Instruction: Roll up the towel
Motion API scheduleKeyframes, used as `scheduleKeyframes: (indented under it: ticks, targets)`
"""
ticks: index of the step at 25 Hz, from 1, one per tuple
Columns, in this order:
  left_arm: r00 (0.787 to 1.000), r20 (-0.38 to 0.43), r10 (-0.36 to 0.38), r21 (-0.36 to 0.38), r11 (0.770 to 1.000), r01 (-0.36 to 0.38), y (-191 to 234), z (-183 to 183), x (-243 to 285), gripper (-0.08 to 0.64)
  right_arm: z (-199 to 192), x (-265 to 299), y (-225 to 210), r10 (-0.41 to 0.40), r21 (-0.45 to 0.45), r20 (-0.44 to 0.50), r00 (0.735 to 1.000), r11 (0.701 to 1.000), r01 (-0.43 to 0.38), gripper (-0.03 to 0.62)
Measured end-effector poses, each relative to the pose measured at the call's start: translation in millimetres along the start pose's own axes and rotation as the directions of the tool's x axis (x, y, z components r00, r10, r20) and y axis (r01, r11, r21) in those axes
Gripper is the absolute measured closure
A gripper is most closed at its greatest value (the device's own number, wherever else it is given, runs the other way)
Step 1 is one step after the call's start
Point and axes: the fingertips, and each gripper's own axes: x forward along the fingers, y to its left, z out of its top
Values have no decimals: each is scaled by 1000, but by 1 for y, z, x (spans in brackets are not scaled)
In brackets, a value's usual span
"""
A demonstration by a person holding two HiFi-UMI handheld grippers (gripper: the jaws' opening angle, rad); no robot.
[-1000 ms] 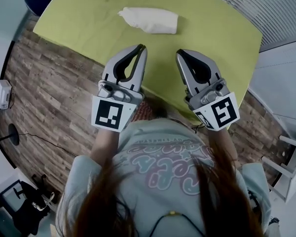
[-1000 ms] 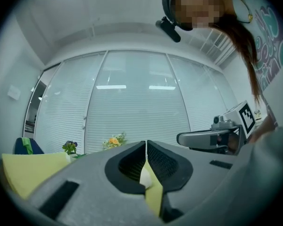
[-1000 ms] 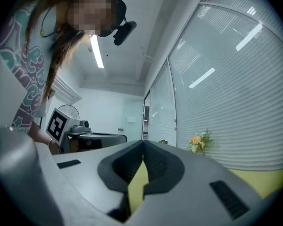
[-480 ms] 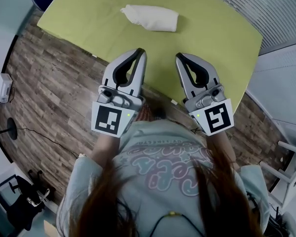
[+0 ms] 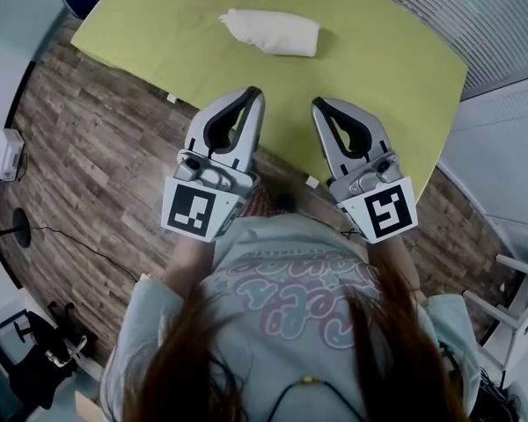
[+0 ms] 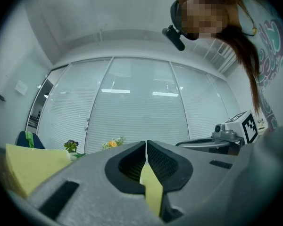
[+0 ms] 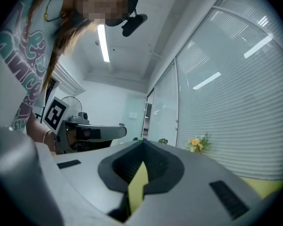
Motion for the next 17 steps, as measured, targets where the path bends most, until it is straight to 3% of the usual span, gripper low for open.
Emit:
scheduleKeyframes:
  ticks: [17]
  targets:
    - [1000, -21, -6, 28, 1000, 7, -9, 8, -5, 540, 3, -5, 0, 2, 3, 6, 1000, 1000, -2, 589]
